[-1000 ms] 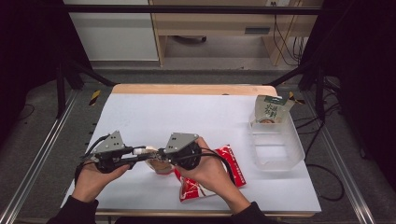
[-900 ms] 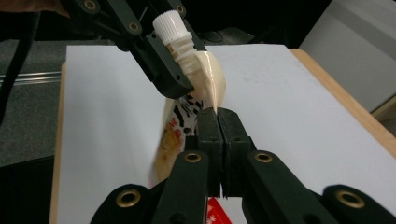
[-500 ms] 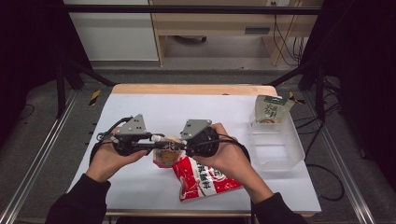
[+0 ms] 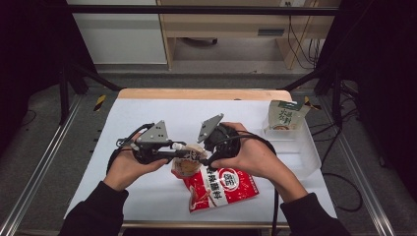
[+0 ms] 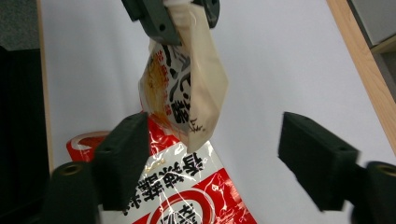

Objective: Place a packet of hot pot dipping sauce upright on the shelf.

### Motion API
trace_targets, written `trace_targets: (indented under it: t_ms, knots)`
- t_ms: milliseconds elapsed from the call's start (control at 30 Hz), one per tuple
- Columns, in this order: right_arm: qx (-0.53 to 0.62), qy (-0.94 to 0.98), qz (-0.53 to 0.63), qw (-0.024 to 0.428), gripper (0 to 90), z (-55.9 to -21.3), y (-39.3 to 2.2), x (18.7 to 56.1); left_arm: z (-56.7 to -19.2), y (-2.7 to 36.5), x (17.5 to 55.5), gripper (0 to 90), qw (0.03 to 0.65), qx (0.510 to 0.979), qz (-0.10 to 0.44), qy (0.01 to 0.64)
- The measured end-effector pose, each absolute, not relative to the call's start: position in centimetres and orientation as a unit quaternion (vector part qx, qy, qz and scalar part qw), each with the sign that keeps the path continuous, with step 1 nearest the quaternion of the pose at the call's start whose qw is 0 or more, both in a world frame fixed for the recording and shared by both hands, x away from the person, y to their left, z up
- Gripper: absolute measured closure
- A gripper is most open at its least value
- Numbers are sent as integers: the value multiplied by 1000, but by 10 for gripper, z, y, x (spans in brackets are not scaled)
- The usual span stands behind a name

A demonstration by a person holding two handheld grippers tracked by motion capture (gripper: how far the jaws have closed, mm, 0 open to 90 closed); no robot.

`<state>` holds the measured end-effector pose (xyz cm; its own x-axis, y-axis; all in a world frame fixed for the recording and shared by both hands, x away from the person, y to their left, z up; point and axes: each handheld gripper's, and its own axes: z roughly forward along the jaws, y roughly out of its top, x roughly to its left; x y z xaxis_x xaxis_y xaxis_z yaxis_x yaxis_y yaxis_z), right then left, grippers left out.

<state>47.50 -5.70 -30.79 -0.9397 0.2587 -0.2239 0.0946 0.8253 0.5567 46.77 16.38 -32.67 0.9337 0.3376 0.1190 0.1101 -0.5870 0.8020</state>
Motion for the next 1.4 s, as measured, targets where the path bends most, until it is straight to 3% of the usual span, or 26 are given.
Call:
trace_targets:
  t_ms: [633,833,967,1100,1400]
  knots:
    - [87,954,253,134,852,-306,-48,477,-327,155,468,730,444,877,132,123]
    - [81,956,237,153,879,-296,-47,477,-329,156,470,712,464,866,128,136]
    - [83,955,229,168,881,-287,-51,481,-331,157,467,485,473,856,148,149]
    - [94,955,214,182,881,-281,-59,484,-332,164,463,339,478,847,163,165]
    - [132,943,227,206,881,-271,-93,486,-344,193,453,277,484,831,179,207]
